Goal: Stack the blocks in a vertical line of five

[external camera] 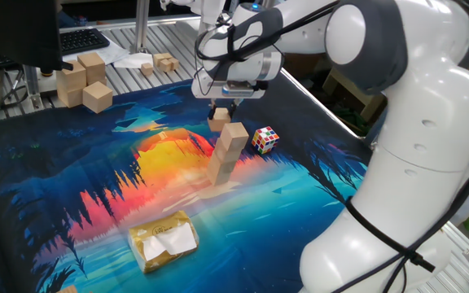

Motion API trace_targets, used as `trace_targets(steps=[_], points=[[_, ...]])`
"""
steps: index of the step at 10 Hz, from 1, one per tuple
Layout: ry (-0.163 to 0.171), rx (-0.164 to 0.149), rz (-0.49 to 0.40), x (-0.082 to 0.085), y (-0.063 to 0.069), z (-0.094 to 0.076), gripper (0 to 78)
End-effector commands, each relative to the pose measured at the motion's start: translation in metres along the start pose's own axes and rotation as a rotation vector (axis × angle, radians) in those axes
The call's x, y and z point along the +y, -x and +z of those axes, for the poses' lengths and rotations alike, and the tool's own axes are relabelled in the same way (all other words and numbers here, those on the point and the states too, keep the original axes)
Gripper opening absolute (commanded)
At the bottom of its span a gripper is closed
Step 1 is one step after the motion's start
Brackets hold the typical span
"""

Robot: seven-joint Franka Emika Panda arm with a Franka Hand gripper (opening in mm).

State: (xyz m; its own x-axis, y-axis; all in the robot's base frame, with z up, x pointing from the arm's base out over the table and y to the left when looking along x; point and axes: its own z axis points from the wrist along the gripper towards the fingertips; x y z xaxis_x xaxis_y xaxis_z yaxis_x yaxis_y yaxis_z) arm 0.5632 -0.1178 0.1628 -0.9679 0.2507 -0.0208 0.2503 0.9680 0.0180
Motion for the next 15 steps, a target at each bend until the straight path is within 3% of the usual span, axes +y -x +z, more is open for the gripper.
trace_targets(steps=[1, 10, 15], points=[[0.001, 0.0, 0.004, 0.008, -0.012, -0.019, 1.2], [-0.004, 0.011, 0.001, 0.009, -0.024, -0.056, 1.2], [-0.002, 0.018, -0.002, 0.004, -0.024, -0.06, 1.2]])
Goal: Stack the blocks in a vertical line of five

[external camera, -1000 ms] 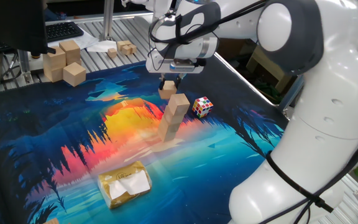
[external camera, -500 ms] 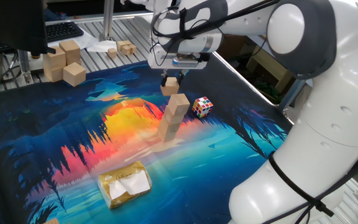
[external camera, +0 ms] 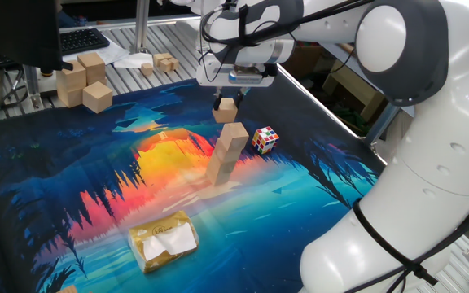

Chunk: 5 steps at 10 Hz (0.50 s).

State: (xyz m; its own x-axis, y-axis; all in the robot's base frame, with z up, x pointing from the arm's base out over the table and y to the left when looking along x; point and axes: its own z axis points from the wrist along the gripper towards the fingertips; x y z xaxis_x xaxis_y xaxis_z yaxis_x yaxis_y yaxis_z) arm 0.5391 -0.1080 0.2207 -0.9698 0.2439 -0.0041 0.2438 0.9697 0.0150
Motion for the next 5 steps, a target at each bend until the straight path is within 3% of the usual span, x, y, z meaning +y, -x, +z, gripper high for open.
trace_targets(steps=[1, 5], points=[[0.007, 0.002, 0.009, -0.0003, 0.0009, -0.0018, 1.2], [0.002, 0.003, 0.013, -0.0003, 0.0009, -0.0018, 1.2]])
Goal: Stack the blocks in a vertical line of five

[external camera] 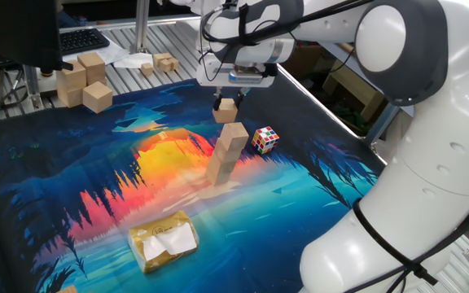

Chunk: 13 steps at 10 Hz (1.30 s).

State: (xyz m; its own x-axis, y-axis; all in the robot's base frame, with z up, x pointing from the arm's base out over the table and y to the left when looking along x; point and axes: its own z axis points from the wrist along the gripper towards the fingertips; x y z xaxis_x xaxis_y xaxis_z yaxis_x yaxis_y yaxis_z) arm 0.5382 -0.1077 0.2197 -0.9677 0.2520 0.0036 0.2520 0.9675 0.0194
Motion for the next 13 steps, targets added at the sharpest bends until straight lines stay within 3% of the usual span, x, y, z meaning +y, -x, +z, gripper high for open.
trace_targets(steps=[1, 6, 8, 9, 10, 13], points=[[-0.004, -0.004, 0.004, -0.0002, 0.0018, -0.0028, 1.2], [-0.003, -0.015, -0.019, -0.0002, 0.0018, -0.0028, 1.2], [-0.004, -0.03, -0.04, -0.0002, 0.0018, -0.0028, 1.2], [-0.004, -0.051, -0.049, -0.0002, 0.0018, -0.0028, 1.2], [-0.03, -0.079, -0.066, -0.0002, 0.0018, -0.0028, 1.2], [-0.039, -0.092, -0.086, -0.0002, 0.0018, -0.0028, 1.2]])
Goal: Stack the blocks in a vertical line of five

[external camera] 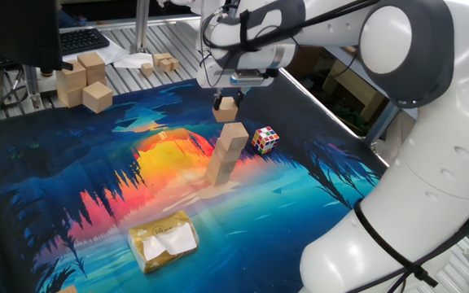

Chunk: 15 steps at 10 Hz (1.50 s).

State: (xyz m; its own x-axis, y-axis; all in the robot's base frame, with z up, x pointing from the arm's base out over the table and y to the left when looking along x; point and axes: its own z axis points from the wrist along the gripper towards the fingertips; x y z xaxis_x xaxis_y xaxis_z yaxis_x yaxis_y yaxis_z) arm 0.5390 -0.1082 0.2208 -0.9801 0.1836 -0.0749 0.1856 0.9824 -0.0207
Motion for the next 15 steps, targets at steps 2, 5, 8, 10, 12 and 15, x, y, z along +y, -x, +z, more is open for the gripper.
trace_targets(steps=[2, 5, 8, 10, 12, 15], points=[[-0.001, -0.016, -0.026, 0.0, 0.001, -0.002, 1.2], [-0.003, -0.009, -0.026, 0.0, 0.001, -0.002, 1.2], [0.004, 0.002, -0.027, -0.003, -0.003, -0.014, 1.2], [0.007, 0.004, -0.03, -0.005, -0.008, -0.026, 1.2], [0.014, 0.004, -0.034, -0.009, -0.012, -0.037, 1.2], [0.011, 0.011, -0.022, 0.0, -0.028, -0.062, 1.2]])
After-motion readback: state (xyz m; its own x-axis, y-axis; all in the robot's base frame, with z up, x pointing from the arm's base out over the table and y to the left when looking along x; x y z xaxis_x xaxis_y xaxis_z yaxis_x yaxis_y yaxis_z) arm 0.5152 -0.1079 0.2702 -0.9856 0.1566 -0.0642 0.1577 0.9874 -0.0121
